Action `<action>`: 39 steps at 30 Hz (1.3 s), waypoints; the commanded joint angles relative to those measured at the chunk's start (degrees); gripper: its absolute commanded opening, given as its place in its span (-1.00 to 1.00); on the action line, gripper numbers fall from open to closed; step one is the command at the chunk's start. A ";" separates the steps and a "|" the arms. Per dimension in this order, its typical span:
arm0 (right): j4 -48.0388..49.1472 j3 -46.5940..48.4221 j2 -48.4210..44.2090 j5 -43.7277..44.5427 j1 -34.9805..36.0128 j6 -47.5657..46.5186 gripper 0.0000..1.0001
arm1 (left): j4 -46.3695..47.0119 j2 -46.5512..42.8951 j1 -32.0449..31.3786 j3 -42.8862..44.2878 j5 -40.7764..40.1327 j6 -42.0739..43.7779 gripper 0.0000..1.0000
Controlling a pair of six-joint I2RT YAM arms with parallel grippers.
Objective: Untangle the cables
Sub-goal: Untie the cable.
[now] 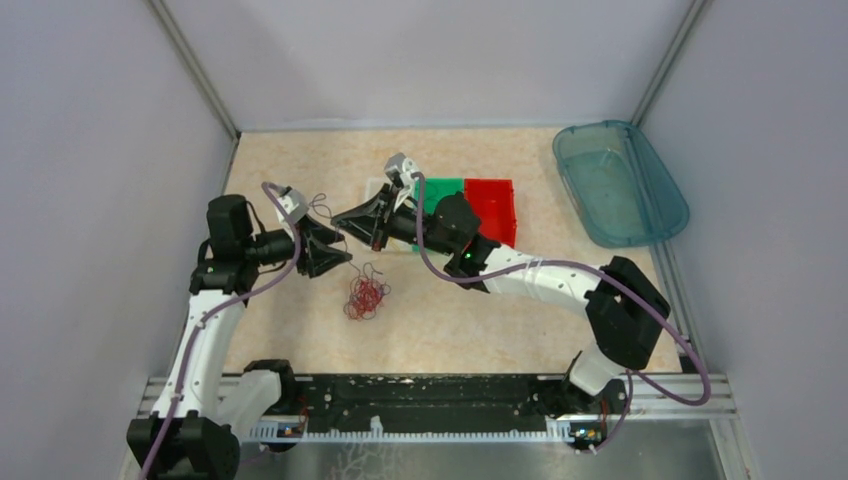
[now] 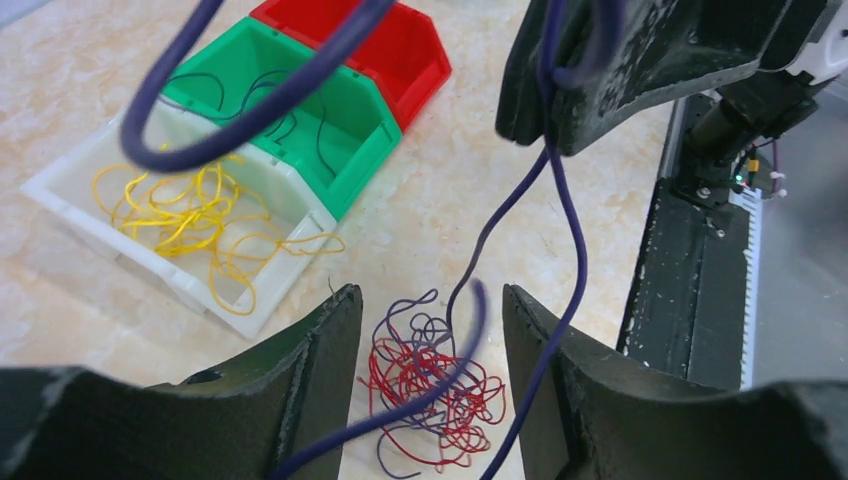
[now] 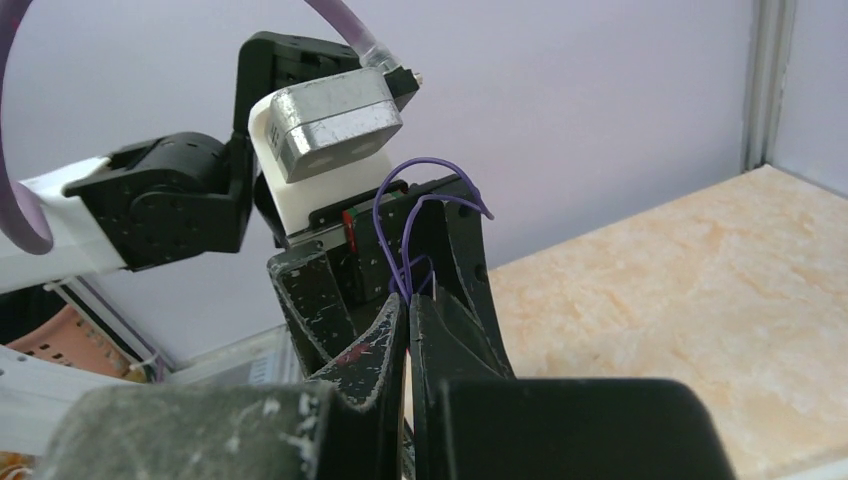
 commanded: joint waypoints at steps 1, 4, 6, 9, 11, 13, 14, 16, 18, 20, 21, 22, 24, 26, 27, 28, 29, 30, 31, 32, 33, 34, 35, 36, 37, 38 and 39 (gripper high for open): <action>5.66 0.74 -2.93 -1.59 1.13 3.01 -1.00 | 5.97 -1.47 -0.32 0.17 7.03 -8.80 0.14; 5.50 0.74 -2.97 -1.47 1.57 3.24 -1.00 | 7.27 -1.20 -0.32 0.68 12.77 -12.48 0.10; 5.41 0.74 -2.89 -1.22 1.68 3.37 -1.00 | 6.77 -0.61 -0.51 0.82 17.27 -14.23 0.12; 5.83 0.44 -3.09 -1.24 1.69 3.82 -1.00 | 4.33 -0.32 -1.03 1.63 15.21 -12.80 -0.86; 5.60 0.24 -3.49 -1.32 1.70 3.85 -0.92 | 3.20 -0.72 -0.96 2.58 12.36 -11.10 -1.00; 4.90 -0.49 -4.24 -1.14 1.62 3.62 -0.31 | 1.69 -1.05 -0.99 3.97 11.48 -9.63 -1.00; 4.74 -1.56 -4.81 -1.15 1.54 3.32 0.03 | 1.77 -1.25 -1.02 4.63 11.40 -10.14 -1.00; 5.74 -4.72 -6.57 -1.53 1.04 3.14 0.38 | 2.08 -1.60 -1.09 5.95 11.44 -11.15 -1.00; 8.41 -9.25 -9.17 -2.22 -0.66 3.86 0.50 | 2.03 -1.91 -1.07 7.77 11.52 -11.47 -1.00; 11.09 -14.11 -11.21 -3.93 -2.16 4.45 0.54 | 2.00 -2.32 -1.11 9.21 11.51 -11.95 -1.00; 11.52 -16.11 -12.22 -4.57 -2.53 4.02 0.55 | 2.00 -2.48 -1.09 9.89 11.77 -12.33 -1.00; 11.03 -17.66 -13.06 -5.33 -2.68 2.61 0.57 | 2.00 -2.66 -1.18 10.53 12.01 -12.87 -1.00; 9.39 -19.49 -13.67 -8.25 -2.70 -0.10 0.58 | 2.00 -2.90 -1.26 11.61 12.09 -13.89 -1.00; 10.08 -20.23 -13.01 -10.30 -2.50 -1.11 0.59 | 2.40 -3.05 -1.51 12.39 12.06 -14.92 -1.00; 10.23 -19.78 -12.37 -10.83 -2.29 -1.33 0.59 | 2.89 -3.07 -1.77 12.55 12.03 -15.60 -1.00; 9.75 -18.84 -11.49 -10.93 -1.97 -1.81 0.59 | 3.52 -3.02 -2.05 12.58 11.79 -16.37 -1.00; 8.82 -17.42 -10.45 -10.75 -1.46 -2.65 0.59 | 4.18 -2.98 -2.37 12.66 11.47 -17.29 -1.00; 7.85 -15.95 -9.43 -10.54 -0.78 -3.67 0.57 | 4.75 -2.95 -2.67 12.73 11.05 -18.05 -1.00; 6.66 -14.18 -8.15 -10.24 -0.19 -4.34 0.50 | 5.05 -2.85 -2.86 12.94 10.77 -18.55 -1.00; 5.33 -12.09 -6.76 -9.81 0.27 -4.62 0.40 | 5.34 -2.83 -2.94 13.26 10.55 -19.01 -1.00; 3.74 -10.16 -5.13 -9.25 0.62 -4.51 0.30 | 5.75 -2.88 -3.06 13.55 10.42 -19.60 -1.00; 3.30 -8.64 -3.51 -9.42 0.90 -4.10 0.22 | 6.60 -2.87 -3.12 13.81 10.32 -20.66 -1.00; 4.62 -7.95 -2.20 -9.91 1.30 -3.35 0.14 | 7.93 -2.82 -3.15 14.00 10.37 -22.12 -1.00; 5.82 -7.75 -0.71 -9.97 1.60 -2.79 0.08 | 8.92 -2.69 -3.13 14.30 10.46 -23.45 -1.00; 6.67 -7.78 0.24 -9.82 1.79 -2.25 0.03 | 9.69 -2.45 -3.14 14.71 10.48 -24.43 -1.00; 7.12 -8.00 0.87 -9.60 1.97 -1.92 0.01 | 10.26 -2.30 -3.21 15.25 10.45 -25.12 -1.00; 7.72 -8.40 1.46 -9.16 2.09 -1.68 -0.01 | 10.86 -2.14 -3.21 15.68 10.43 -25.69 -1.00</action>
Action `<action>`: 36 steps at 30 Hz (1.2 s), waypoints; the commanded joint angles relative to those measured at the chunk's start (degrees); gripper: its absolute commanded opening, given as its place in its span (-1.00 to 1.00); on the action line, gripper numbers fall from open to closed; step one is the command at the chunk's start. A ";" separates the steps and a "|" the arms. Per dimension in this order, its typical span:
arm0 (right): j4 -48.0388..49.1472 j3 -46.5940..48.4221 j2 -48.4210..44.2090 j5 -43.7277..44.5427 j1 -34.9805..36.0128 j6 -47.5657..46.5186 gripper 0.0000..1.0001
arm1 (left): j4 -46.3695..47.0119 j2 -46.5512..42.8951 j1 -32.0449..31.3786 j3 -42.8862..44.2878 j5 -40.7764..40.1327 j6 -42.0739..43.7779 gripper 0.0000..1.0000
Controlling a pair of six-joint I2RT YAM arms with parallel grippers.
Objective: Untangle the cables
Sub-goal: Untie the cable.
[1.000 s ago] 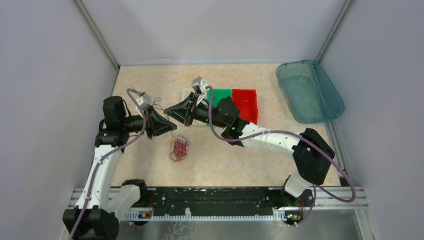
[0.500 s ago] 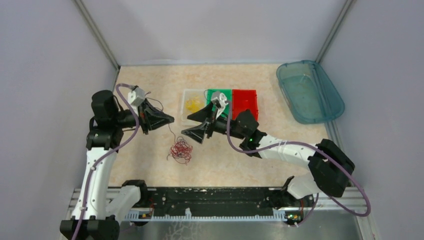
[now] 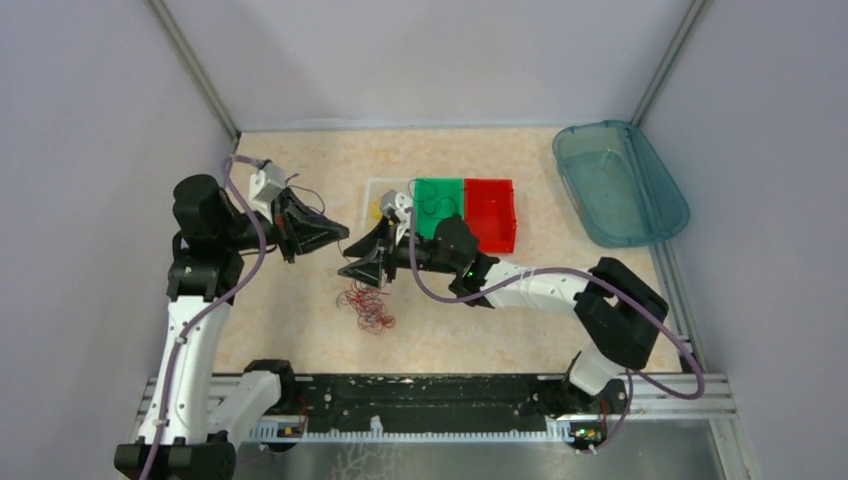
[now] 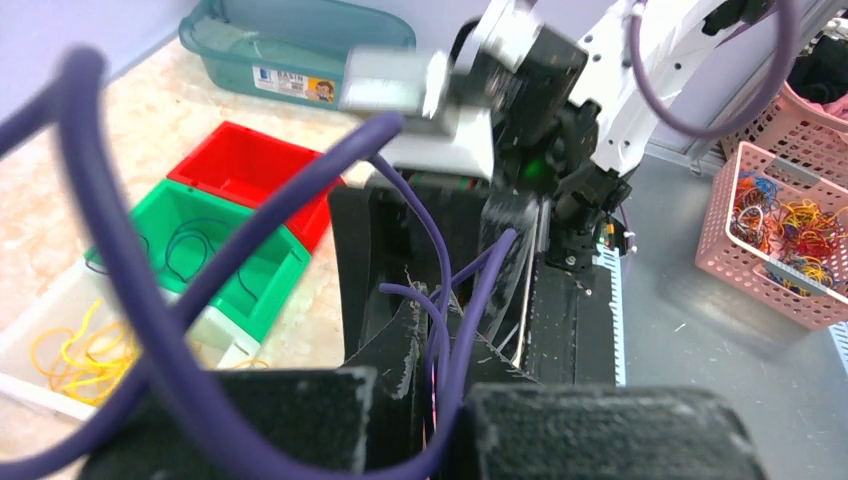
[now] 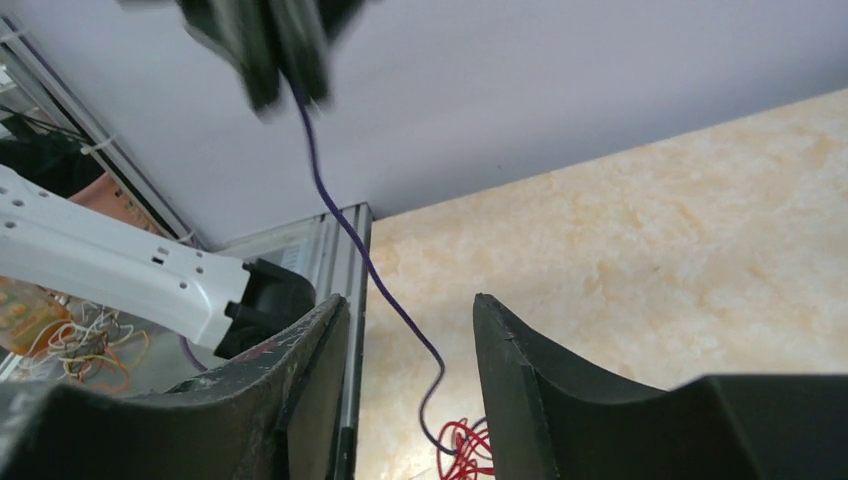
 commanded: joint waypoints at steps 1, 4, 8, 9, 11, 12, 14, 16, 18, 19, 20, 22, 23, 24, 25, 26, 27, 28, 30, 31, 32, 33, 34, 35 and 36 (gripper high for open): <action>4.49 1.02 2.95 -0.01 1.10 0.71 -0.03 | 5.30 0.25 -0.37 3.68 -0.03 -5.27 -1.00; 5.74 -0.18 4.31 0.26 1.20 1.46 -0.13 | 6.29 0.70 -0.44 4.84 -0.16 -6.58 -1.00; 6.17 -1.72 6.93 0.34 1.21 1.74 -0.31 | 8.37 1.00 -0.44 6.71 -0.37 -8.13 -1.00; 6.35 -2.26 7.43 0.49 1.19 1.88 -0.38 | 8.82 1.16 -0.39 7.35 -0.66 -8.50 -1.00; 7.35 -3.76 8.21 0.84 1.19 2.40 -0.45 | 9.66 1.51 -0.43 8.84 -1.26 -9.38 -1.00; 8.11 -4.70 8.52 1.17 1.24 2.86 -0.47 | 10.01 1.75 -0.46 9.64 -1.56 -9.54 -1.00; 9.50 -6.94 8.75 3.14 1.19 3.23 -0.50 | 10.86 2.17 -0.43 11.39 -2.50 -10.07 -1.00; 11.67 -9.78 8.90 4.42 1.19 3.37 -0.50 | 12.48 2.45 -0.46 12.99 -4.19 -11.21 -1.00; 13.18 -11.65 9.79 4.86 1.19 4.17 -0.50 | 15.20 2.67 -0.45 13.97 -6.88 -13.23 -1.00; 13.75 -12.45 10.27 4.94 1.19 4.65 -0.50 | 17.12 2.85 -0.45 14.45 -7.99 -14.38 -1.00; 14.36 -13.02 10.70 5.01 1.20 5.28 -0.50 | 18.03 2.93 -0.46 14.95 -9.04 -15.07 -1.00; 15.82 -14.33 11.36 5.25 1.19 6.28 -0.50 | 19.18 3.28 -0.43 16.33 -11.22 -15.76 -1.00; 16.62 -15.01 11.56 5.45 1.19 6.55 -0.50 | 19.68 3.44 -0.43 17.25 -12.25 -15.88 -1.00; 17.28 -15.73 11.66 5.79 1.20 6.67 -0.51 | 20.07 3.61 -0.45 18.33 -13.34 -15.88 -1.00; 17.91 -16.40 11.81 6.16 1.21 6.78 -0.51 | 20.53 3.79 -0.41 19.40 -14.35 -15.88 -1.00; 18.52 -17.05 11.86 6.58 1.20 6.81 -0.52 | 20.90 4.14 -0.46 20.71 -15.25 -15.96 -1.00; 19.06 -17.67 11.81 7.14 1.19 6.86 -0.52 | 21.08 4.68 -0.40 22.28 -16.18 -15.99 -1.00; 19.60 -18.22 11.86 7.81 1.21 6.80 -0.53 | 21.07 5.21 -0.45 23.95 -17.37 -16.05 -1.00; 20.18 -18.86 11.86 8.22 1.26 6.65 -0.53 | 20.86 6.35 -0.41 27.27 -19.75 -15.87 -1.00; 20.40 -19.09 11.95 8.22 1.24 6.68 -0.52 | 20.92 6.80 -0.41 28.79 -21.00 -15.83 -1.00; 20.76 -19.31 12.02 8.23 1.20 6.86 -0.52 | 21.08 7.25 -0.38 30.24 -21.63 -15.67 -1.00; 21.35 -19.67 12.23 8.33 1.25 7.01 -0.52 | 21.40 7.62 -0.39 31.49 -22.24 -15.39 -1.00; 21.74 -19.99 12.25 8.42 1.20 7.18 -0.52 | 21.80 8.01 -0.38 32.75 -22.65 -15.12 -1.00; 22.12 -20.54 12.37 8.65 1.23 7.26 -0.52 | 22.07 8.38 -0.39 33.99 -23.00 -14.65 -1.00; 22.52 -20.96 12.43 8.84 1.24 7.35 -0.52 | 22.10 8.88 -0.38 35.97 -23.46 -14.14 -1.00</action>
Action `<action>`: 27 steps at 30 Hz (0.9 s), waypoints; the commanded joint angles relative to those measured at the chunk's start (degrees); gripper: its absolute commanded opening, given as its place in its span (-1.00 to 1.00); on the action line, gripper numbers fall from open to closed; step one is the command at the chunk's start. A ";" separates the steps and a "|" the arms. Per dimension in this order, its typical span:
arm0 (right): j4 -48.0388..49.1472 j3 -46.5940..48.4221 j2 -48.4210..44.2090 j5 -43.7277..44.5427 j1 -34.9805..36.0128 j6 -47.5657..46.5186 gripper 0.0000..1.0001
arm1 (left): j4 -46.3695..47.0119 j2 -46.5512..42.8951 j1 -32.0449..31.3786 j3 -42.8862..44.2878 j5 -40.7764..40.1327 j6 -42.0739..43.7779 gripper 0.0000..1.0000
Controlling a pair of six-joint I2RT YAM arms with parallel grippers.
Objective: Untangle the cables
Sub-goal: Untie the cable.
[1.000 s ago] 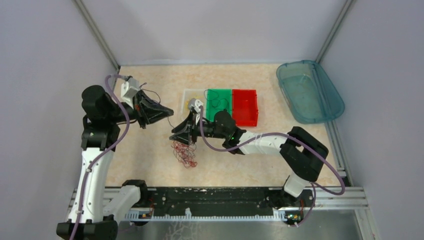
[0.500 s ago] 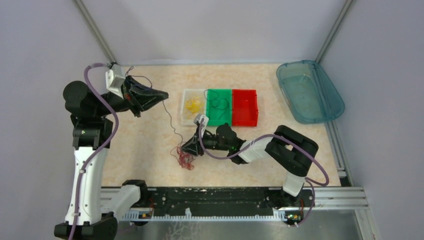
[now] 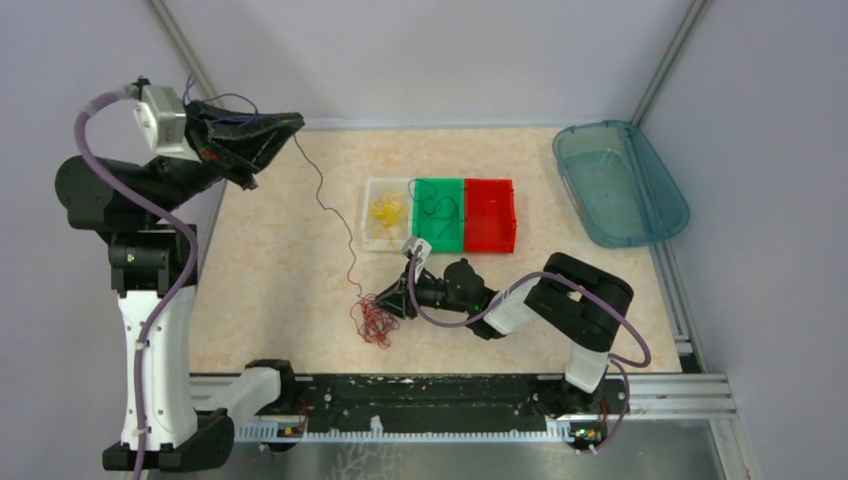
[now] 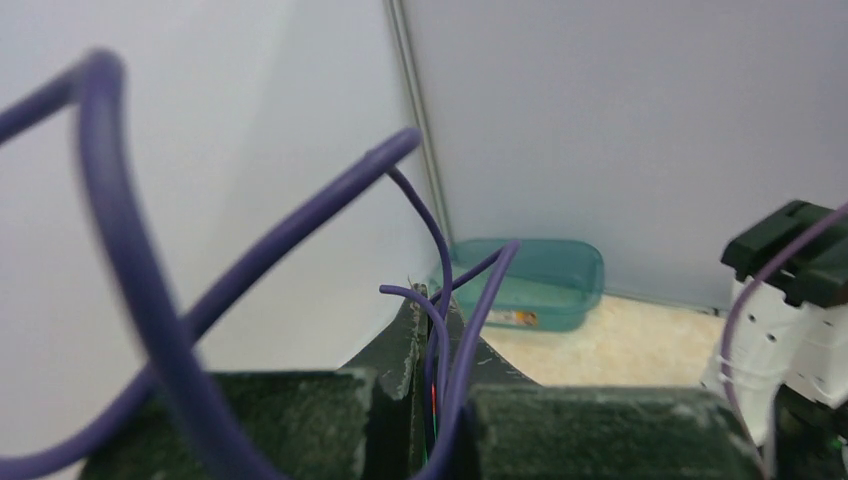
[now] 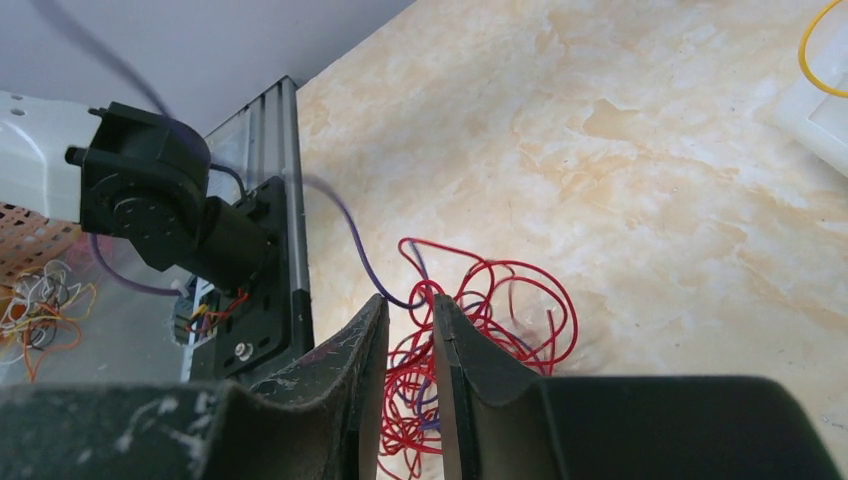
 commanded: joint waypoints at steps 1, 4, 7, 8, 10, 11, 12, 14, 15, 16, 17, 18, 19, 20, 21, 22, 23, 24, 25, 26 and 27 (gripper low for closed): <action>6.63 -1.70 1.02 1.10 0.54 0.80 -0.52 | 2.60 1.81 -0.41 7.02 -4.70 0.96 -1.00; 7.95 -2.86 1.28 1.43 0.50 1.22 -0.52 | 2.70 3.46 -0.44 11.49 -5.61 2.33 -1.00; 8.93 -3.42 1.63 1.63 0.62 1.73 -0.51 | 3.96 5.00 -0.37 15.53 -7.08 2.81 -1.00; 9.03 -3.56 1.68 1.56 0.58 1.75 -0.50 | 4.20 5.58 -0.37 17.06 -7.26 3.01 -1.00; 9.07 -3.79 1.79 1.84 0.58 1.72 -0.49 | 5.27 6.52 -0.36 19.57 -8.06 3.40 -1.00; 9.07 -4.01 1.88 1.90 0.58 1.55 -0.46 | 5.64 7.03 -0.37 20.95 -8.45 4.13 -1.00; 9.00 -4.21 2.02 2.00 0.58 1.40 -0.43 | 6.05 7.65 -0.37 22.48 -9.09 4.73 -1.00; 9.15 -4.69 1.97 2.26 0.60 1.34 -0.40 | 5.51 9.17 -0.40 26.27 -9.70 5.36 -1.00; 9.43 -5.05 1.46 2.68 0.58 1.30 -0.37 | 4.68 10.02 -0.44 28.19 -9.24 5.39 -1.00; 9.65 -5.50 0.32 3.27 0.59 0.98 -0.32 | 3.81 10.49 -0.40 29.39 -8.59 5.01 -1.00; 9.16 -5.78 -1.26 4.11 0.58 0.57 -0.24 | 3.07 10.54 -0.38 29.27 -7.84 4.35 -1.00; 7.39 -5.67 -3.57 5.01 0.53 -0.35 -0.17 | 2.93 10.14 -0.43 27.97 -6.94 3.56 -1.00; 4.35 -5.14 -6.59 5.82 0.51 -1.40 -0.07 | 2.82 9.55 -0.39 26.05 -6.08 2.83 -1.00; 0.45 -3.50 -9.56 6.35 0.43 -2.54 0.03 | 2.68 8.65 -0.40 23.52 -5.59 2.17 -1.00; -3.45 -2.18 -12.08 6.55 0.37 -3.91 0.08 | 2.66 7.19 -0.43 20.41 -5.19 1.31 -1.00; -6.30 -1.23 -14.37 6.51 0.30 -5.34 0.11 | 2.64 5.98 -0.37 17.01 -4.57 0.71 -1.00; -8.25 -0.53 -16.64 6.47 0.20 -6.31 0.14 | 2.59 4.84 -0.41 13.75 -3.60 0.52 -1.00; -9.80 0.11 -18.79 6.30 -0.18 -6.93 0.17 | 2.36 3.62 -0.42 10.51 -2.85 0.35 -1.00; -11.40 0.81 -20.73 6.36 -0.35 -7.51 0.21 | 2.18 2.58 -0.42 7.80 -2.48 0.27 -1.00; -12.98 1.52 -22.59 6.83 -0.51 -8.12 0.32 | 2.05 1.51 -0.43 5.38 -1.90 0.38 -1.00; -14.55 2.15 -24.31 7.68 -0.60 -8.77 0.40 | 1.83 0.79 -0.43 3.52 -1.35 0.20 -1.00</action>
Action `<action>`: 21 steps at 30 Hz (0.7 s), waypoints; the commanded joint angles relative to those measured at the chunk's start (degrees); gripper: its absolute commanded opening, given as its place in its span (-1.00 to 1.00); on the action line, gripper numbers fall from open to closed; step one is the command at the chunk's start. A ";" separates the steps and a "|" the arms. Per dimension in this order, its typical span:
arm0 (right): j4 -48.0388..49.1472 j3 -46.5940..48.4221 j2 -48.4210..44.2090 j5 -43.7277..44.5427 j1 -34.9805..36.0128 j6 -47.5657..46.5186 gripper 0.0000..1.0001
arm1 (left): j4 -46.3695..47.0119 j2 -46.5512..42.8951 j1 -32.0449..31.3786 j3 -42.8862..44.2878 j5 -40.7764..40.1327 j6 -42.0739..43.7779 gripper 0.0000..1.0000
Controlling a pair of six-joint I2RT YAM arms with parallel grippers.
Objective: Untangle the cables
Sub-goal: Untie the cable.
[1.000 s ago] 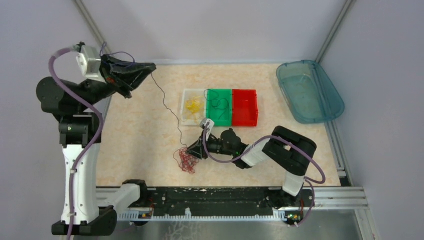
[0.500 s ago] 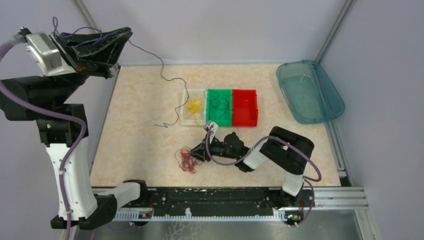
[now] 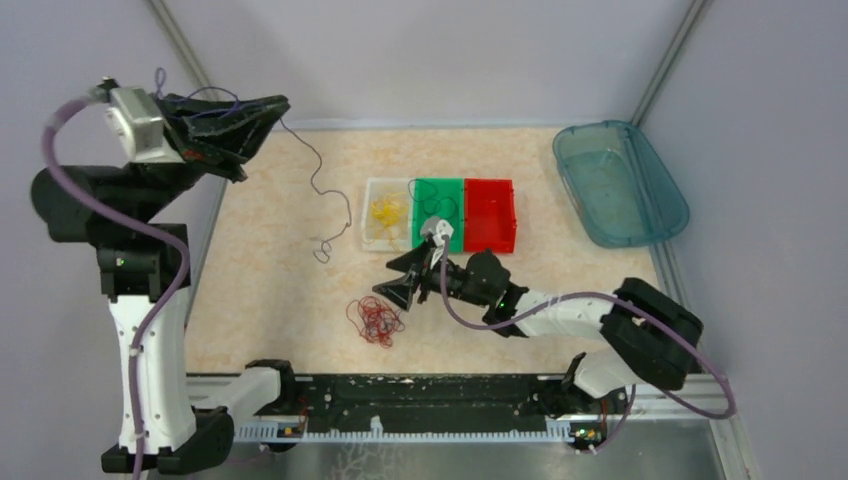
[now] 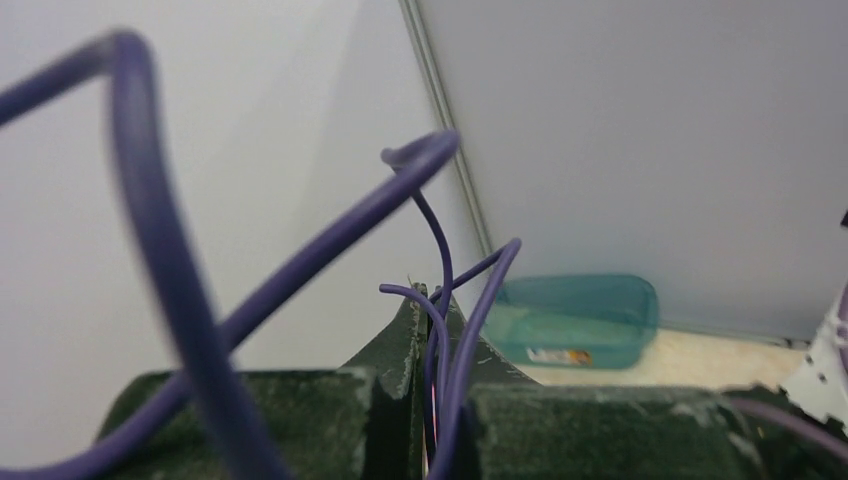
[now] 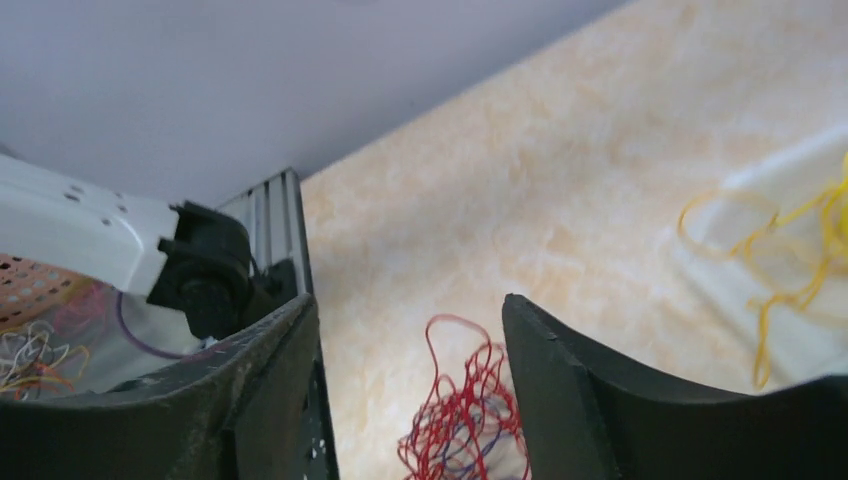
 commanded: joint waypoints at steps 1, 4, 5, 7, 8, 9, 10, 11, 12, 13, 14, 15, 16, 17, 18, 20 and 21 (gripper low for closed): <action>-6.66 4.76 -9.23 2.58 -0.54 -4.98 0.43 | -1.96 -2.55 -0.30 -8.44 4.12 -2.34 -1.00; -8.43 5.72 -13.80 2.49 -0.75 -5.86 0.47 | -2.15 -3.30 -0.27 -11.15 8.10 -4.32 -1.00; -8.96 6.24 -14.46 2.10 -0.90 -6.01 0.48 | -2.31 -3.47 -0.29 -11.91 8.86 -5.12 -1.00; -9.67 7.75 -16.58 0.40 -1.38 -6.26 0.48 | -3.00 -3.97 -0.29 -13.74 9.49 -6.11 -1.00; -9.84 8.70 -17.15 -0.73 -1.48 -6.28 0.49 | -3.58 -4.26 -0.26 -14.64 9.88 -6.26 -1.00; -10.21 9.96 -17.33 -1.80 -1.46 -6.35 0.49 | -4.10 -4.62 -0.28 -15.75 10.20 -6.35 -1.00; -10.38 11.23 -17.21 -3.06 -1.56 -6.37 0.49 | -4.48 -4.92 -0.29 -16.94 10.42 -6.78 -1.00; -10.74 12.77 -16.86 -4.43 -1.54 -6.42 0.49 | -4.73 -5.27 -0.28 -18.16 10.65 -7.18 -1.00; -11.32 14.37 -16.26 -5.62 -1.59 -6.71 0.49 | -4.72 -5.65 -0.27 -19.44 10.80 -7.77 -1.00; -12.30 15.97 -15.62 -6.31 -1.58 -7.22 0.49 | -4.66 -6.01 -0.31 -20.55 10.87 -8.37 -1.00; -13.60 17.64 -14.90 -6.54 -1.64 -7.90 0.48 | -4.42 -6.39 -0.32 -21.44 10.93 -8.83 -1.00; -14.75 19.00 -14.34 -6.57 -1.67 -8.73 0.47 | -4.19 -6.55 -0.31 -22.08 10.93 -9.21 -1.00; -15.52 20.13 -13.80 -6.69 -1.64 -9.35 0.46 | -4.07 -6.72 -0.32 -22.46 10.89 -9.52 -1.00; -16.25 21.23 -13.21 -6.85 -1.68 -10.04 0.46 | -4.04 -6.82 -0.30 -22.68 10.96 -9.68 -1.00; -17.27 22.49 -12.52 -7.10 -1.64 -10.71 0.44 | -4.09 -6.82 -0.34 -22.70 11.04 -9.76 -1.00; -20.00 25.86 -10.62 -7.75 -1.68 -12.42 0.41 | -4.04 -6.75 -0.32 -22.83 11.13 -10.17 -1.00; -20.90 26.96 -9.77 -8.06 -1.69 -12.84 0.39 | -4.04 -6.70 -0.32 -22.82 11.22 -10.41 -1.00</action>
